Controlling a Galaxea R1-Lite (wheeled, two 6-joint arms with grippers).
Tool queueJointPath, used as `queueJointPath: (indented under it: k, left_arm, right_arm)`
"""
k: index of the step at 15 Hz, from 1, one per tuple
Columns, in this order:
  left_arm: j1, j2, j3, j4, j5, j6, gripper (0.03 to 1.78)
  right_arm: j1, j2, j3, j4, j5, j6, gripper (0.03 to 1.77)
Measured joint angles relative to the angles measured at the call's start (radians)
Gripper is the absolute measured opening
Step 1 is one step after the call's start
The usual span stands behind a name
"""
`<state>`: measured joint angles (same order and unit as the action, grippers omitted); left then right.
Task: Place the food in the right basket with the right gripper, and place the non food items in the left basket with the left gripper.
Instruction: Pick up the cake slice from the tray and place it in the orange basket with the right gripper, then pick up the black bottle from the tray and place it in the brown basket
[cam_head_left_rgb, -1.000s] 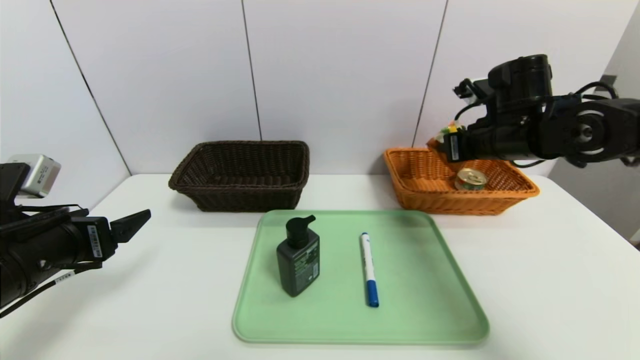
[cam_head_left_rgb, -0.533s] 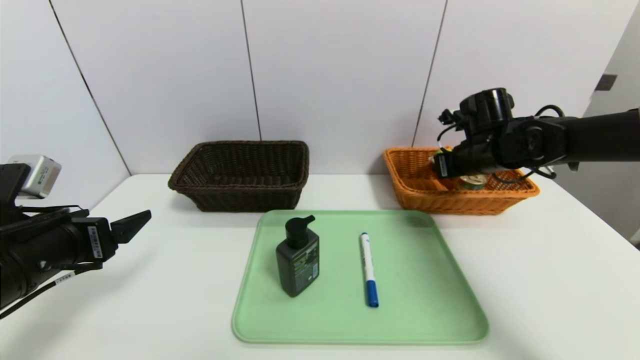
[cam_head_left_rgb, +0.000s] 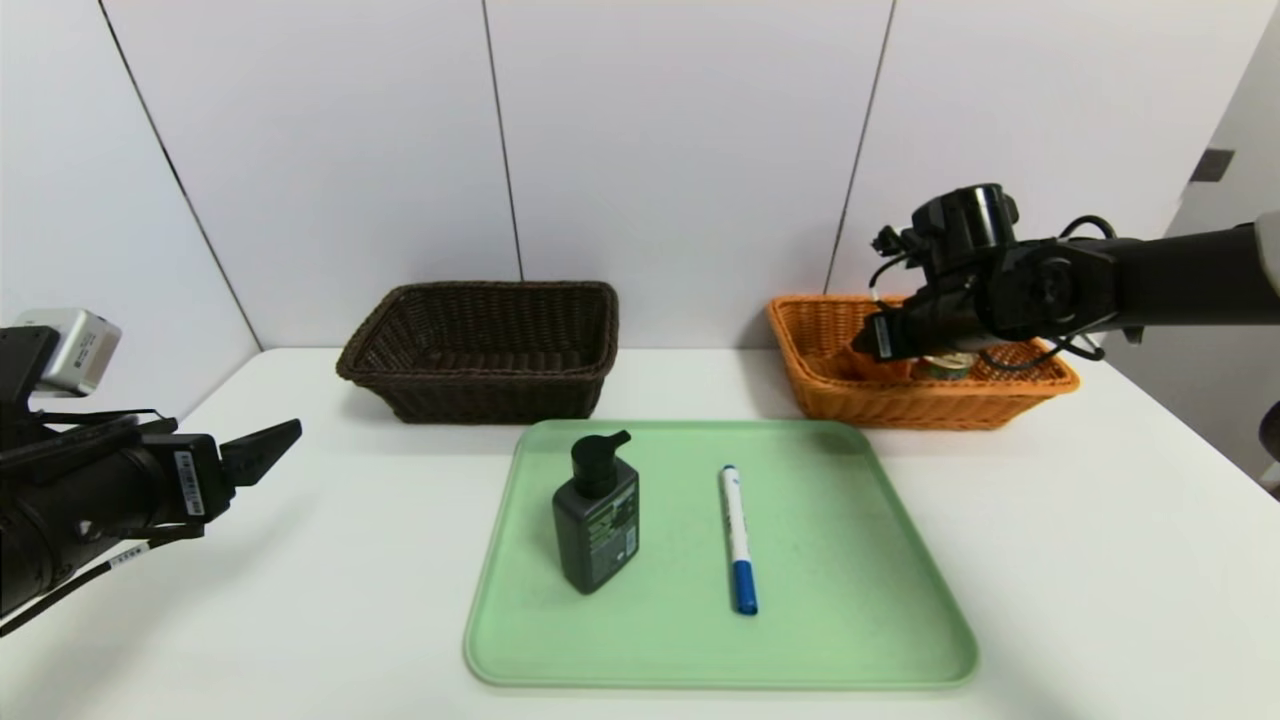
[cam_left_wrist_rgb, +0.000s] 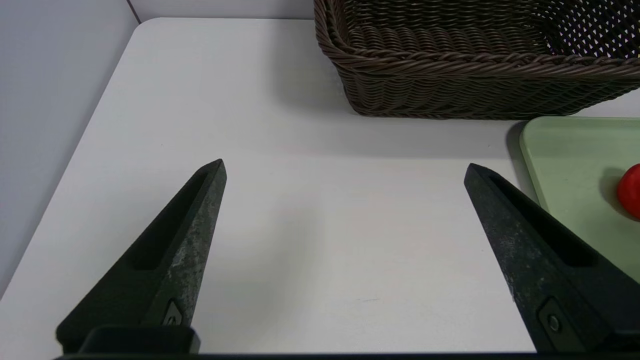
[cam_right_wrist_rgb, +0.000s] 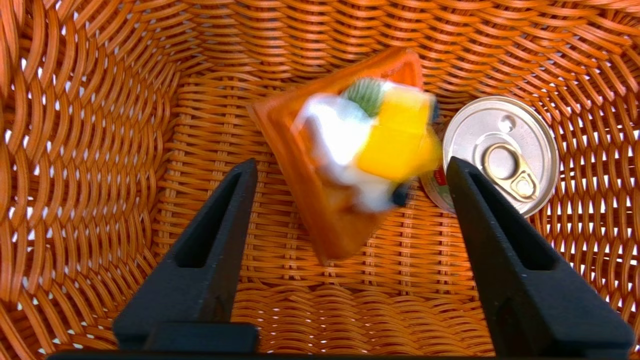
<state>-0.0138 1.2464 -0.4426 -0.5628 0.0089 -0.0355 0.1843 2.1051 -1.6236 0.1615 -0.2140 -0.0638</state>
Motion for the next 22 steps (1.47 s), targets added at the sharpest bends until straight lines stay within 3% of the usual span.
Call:
queueJointPath:
  k: [8, 13, 17, 22]
  left_arm:
    - [0.0, -0.002, -0.001, 0.0, 0.001, -0.003, 1.69]
    - [-0.002, 0.001, -0.005, 0.0, -0.003, -0.002, 1.69]
    - [-0.002, 0.002, -0.006, 0.0, -0.006, -0.003, 1.69]
    - [-0.003, 0.002, -0.007, 0.0, -0.022, 0.001, 1.69]
  right_arm:
    - [0.0, -0.037, -0.012, 0.001, -0.002, 0.0, 1.58]
    - [0.005, -0.23, -0.003, 0.01, 0.006, 0.002, 1.64]
    - [0.014, -0.464, 0.147, 0.003, 0.023, 0.003, 1.67]
    - [-0.006, -0.73, 0.469, 0.0, 0.041, 0.007, 1.69]
